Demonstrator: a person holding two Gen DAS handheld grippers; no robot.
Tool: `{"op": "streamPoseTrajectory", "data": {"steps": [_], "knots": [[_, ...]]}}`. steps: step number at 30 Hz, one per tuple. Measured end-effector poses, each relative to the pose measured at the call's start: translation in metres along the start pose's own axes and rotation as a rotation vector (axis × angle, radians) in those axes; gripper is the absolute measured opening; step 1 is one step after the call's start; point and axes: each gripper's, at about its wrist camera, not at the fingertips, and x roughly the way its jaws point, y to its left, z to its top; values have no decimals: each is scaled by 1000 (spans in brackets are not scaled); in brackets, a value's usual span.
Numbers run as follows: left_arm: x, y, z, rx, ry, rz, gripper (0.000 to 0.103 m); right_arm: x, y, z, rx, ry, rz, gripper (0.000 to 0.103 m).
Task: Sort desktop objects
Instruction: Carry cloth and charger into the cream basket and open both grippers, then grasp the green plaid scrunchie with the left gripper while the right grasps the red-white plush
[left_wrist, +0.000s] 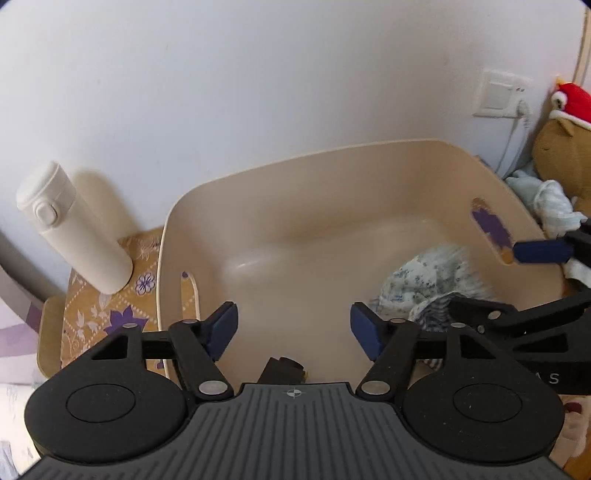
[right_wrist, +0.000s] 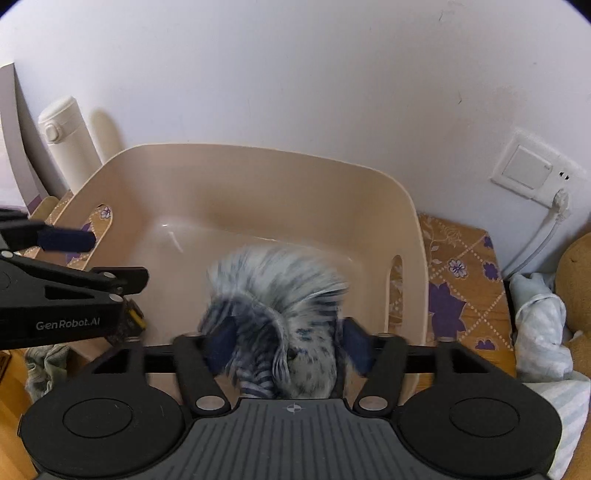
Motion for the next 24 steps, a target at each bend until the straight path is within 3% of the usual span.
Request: {"op": "streamPoseTrajectory", "data": {"steps": [5, 8, 15, 24], "knots": [[-26, -5, -4, 23, -36, -5, 75, -24, -7, -2, 10, -62, -18, 98], [-44, 0, -10, 34, -53, -9, 77, -43, -13, -14, 29, -101, -17, 103], [-75, 28, -38, -27, -45, 8, 81, -94, -31, -25, 62, -154, 4, 103], [-78, 57, -89, -43, 54, 65, 81, -116, -55, -74, 56, -94, -19, 103]]}}
